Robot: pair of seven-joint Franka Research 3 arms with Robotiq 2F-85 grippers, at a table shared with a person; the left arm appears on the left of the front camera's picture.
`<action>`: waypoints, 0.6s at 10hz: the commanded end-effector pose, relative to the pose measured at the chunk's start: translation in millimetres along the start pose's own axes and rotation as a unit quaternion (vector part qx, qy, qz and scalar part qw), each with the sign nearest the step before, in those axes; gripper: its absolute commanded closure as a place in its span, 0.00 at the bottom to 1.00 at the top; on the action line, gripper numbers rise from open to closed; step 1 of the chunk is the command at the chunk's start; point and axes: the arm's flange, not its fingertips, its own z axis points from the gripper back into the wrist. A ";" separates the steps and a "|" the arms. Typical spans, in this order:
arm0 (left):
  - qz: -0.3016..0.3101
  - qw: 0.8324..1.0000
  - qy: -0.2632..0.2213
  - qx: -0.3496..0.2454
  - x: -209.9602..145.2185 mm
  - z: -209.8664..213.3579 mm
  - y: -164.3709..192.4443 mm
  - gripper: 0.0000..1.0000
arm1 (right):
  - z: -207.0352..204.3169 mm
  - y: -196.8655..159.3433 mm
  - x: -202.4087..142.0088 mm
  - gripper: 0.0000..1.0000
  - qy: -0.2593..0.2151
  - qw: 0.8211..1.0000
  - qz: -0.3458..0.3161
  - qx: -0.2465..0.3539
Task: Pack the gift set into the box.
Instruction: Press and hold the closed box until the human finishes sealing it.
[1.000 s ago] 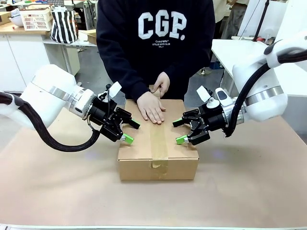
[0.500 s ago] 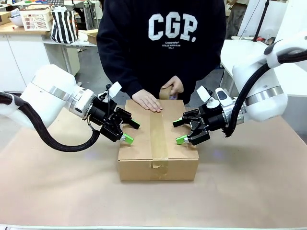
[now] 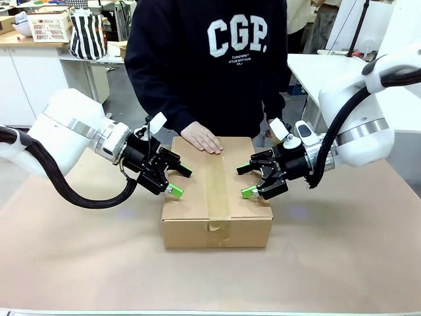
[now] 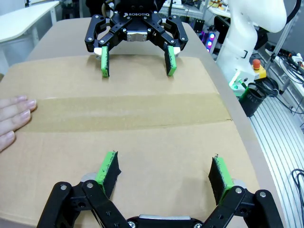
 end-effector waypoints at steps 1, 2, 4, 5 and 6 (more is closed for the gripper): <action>0.001 1.000 -0.004 0.001 -1.3 -1.4 -0.6 0.00 | 0.4 2.3 -2.2 0.00 -0.002 1.000 0.008 -0.002; 0.001 1.000 -0.004 0.001 -1.3 -1.4 -0.6 0.00 | 0.4 2.3 -2.2 0.00 -0.002 1.000 0.008 -0.002; 0.001 1.000 -0.004 0.001 -1.3 -1.4 -0.6 0.00 | 0.4 2.3 -2.2 0.00 -0.002 1.000 0.008 -0.002; 0.001 1.000 -0.004 0.001 -1.3 -1.4 -0.6 0.00 | 0.4 2.3 -2.2 0.00 -0.002 1.000 0.008 -0.002; 0.001 1.000 -0.004 0.001 -1.3 -1.4 -0.6 0.00 | 0.4 2.3 -2.2 0.00 -0.002 1.000 0.008 -0.002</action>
